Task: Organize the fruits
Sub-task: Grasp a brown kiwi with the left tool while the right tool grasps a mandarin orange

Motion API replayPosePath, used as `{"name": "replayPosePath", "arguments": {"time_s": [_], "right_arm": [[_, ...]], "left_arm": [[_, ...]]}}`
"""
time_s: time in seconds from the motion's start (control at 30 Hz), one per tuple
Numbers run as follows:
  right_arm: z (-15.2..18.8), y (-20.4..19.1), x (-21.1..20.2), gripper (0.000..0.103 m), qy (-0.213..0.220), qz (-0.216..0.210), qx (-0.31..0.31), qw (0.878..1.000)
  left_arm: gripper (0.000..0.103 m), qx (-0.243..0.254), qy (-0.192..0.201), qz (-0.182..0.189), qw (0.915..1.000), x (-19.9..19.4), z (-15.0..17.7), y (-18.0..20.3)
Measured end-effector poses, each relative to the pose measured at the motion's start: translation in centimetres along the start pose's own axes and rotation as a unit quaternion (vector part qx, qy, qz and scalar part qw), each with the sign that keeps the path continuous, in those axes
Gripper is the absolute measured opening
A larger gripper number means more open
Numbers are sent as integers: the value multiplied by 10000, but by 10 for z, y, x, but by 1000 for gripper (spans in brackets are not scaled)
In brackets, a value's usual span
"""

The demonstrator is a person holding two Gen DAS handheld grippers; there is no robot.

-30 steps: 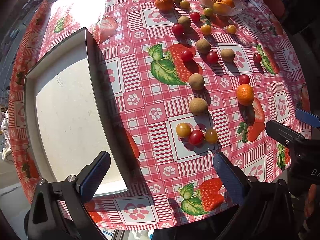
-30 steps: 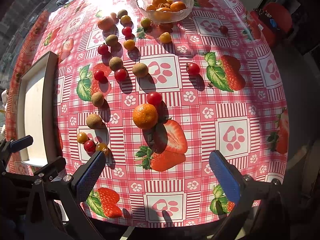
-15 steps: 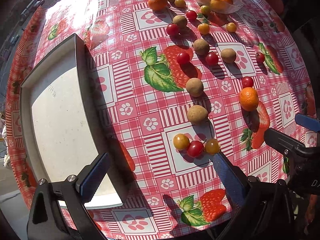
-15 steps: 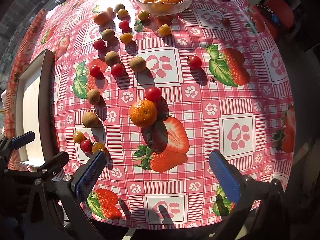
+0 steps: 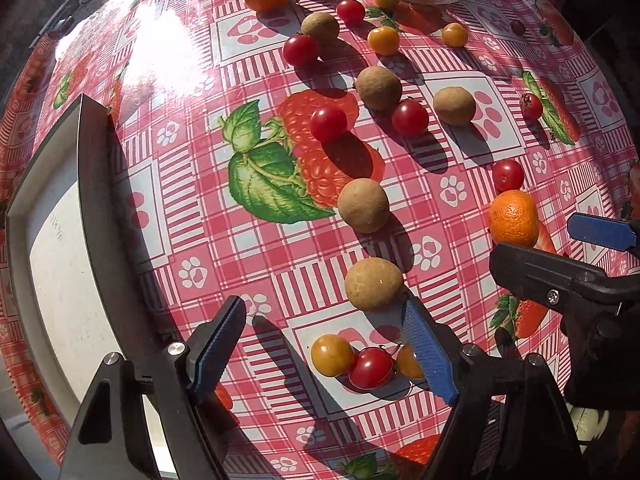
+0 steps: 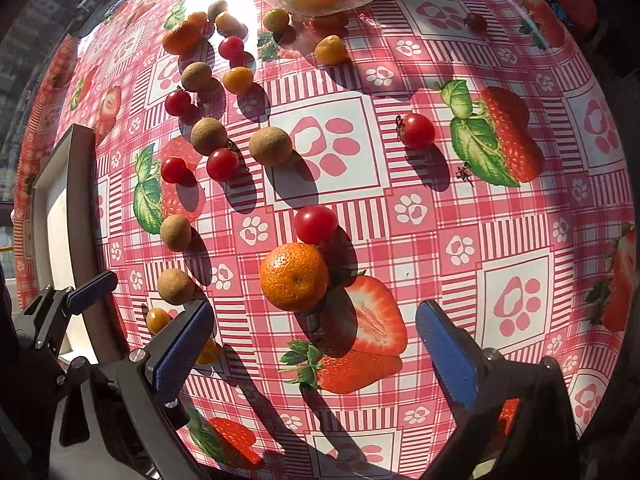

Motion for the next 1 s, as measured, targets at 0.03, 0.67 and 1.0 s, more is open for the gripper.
{"name": "replayPosePath", "arguments": {"time_s": [0.03, 0.67, 1.0], "right_arm": [[-1, -1, 3, 97, -30, -19, -4, 10000], [-18, -16, 12, 39, -69, -276, 106, 9995], [0, -19, -12, 39, 96, -461, 124, 9988]], "left_arm": [[82, -46, -20, 40, 10000, 6, -2, 4], [30, -77, 101, 675, 9976, 7, -48, 49], [30, -370, 209, 859, 9954, -10, -51, 35]]}}
Point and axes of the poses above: each gripper's, at about its wrist camera, not at the fingertips, and x roughly the way its jaws point, y to its right, z to its underside, the point moved 2 cm from there along x, roughly the way its jaws point, and after that the axes turned 2 degrees about y, right-handed, at the moved point
